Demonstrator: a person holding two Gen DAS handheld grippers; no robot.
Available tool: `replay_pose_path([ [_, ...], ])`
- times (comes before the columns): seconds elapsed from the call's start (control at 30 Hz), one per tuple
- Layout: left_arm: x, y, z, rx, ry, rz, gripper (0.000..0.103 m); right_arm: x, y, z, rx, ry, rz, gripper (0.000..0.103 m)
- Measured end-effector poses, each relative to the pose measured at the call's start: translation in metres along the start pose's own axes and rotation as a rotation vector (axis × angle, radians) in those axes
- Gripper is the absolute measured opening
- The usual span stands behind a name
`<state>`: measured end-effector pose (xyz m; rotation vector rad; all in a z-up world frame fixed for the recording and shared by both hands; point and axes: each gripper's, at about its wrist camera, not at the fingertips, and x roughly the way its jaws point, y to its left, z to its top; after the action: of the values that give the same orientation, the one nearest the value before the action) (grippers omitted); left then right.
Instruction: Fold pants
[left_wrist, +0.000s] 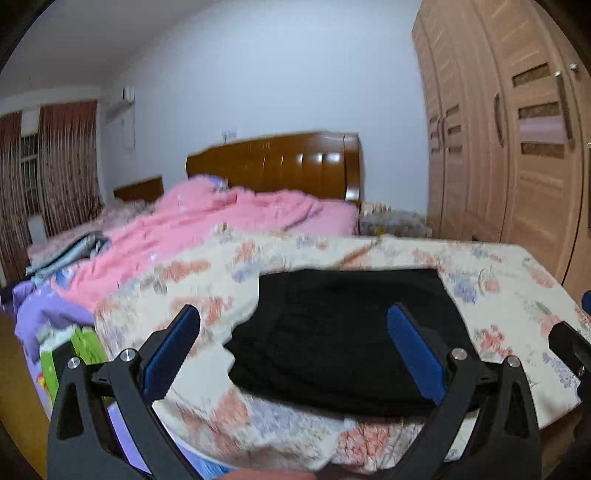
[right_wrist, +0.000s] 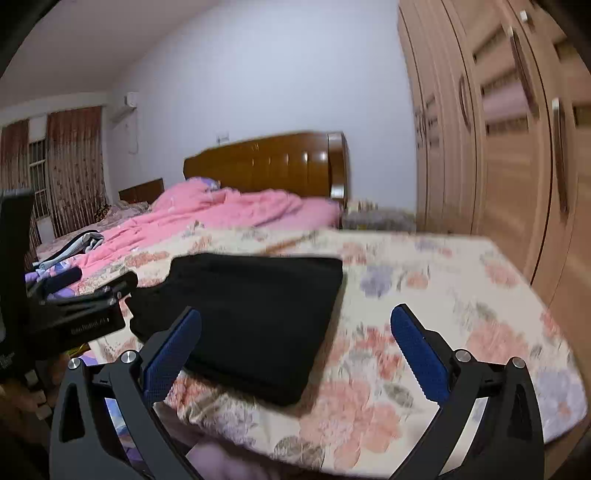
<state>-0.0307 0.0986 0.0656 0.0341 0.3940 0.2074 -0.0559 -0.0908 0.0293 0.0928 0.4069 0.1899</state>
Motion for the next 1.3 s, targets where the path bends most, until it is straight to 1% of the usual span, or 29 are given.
replay_pose_path([
  [0.1, 0.014, -0.001, -0.010, 0.003, 0.075, -0.007, 0.101, 0.011, -0.011, -0.006, 0.055, 0.060, 0.014, 0.099],
  [0.2, 0.019, -0.001, -0.019, 0.003, 0.120, -0.024, 0.101, 0.017, -0.008, -0.011, 0.045, 0.100, 0.024, 0.099],
  [0.23, 0.026, 0.000, -0.026, 0.004, 0.130, -0.026, 0.101, 0.020, -0.006, -0.012, 0.033, 0.113, 0.030, 0.099],
  [0.33, 0.029, -0.001, -0.035, 0.009, 0.146, -0.026, 0.101, 0.024, 0.007, -0.017, -0.018, 0.150, 0.047, 0.099],
  [0.53, 0.030, 0.004, -0.039, -0.003, 0.154, -0.035, 0.101, 0.035, 0.025, -0.027, -0.103, 0.225, 0.073, 0.099],
  [1.3, 0.030, 0.006, -0.037, -0.005, 0.151, -0.038, 0.101, 0.038, 0.027, -0.031, -0.110, 0.241, 0.077, 0.099],
])
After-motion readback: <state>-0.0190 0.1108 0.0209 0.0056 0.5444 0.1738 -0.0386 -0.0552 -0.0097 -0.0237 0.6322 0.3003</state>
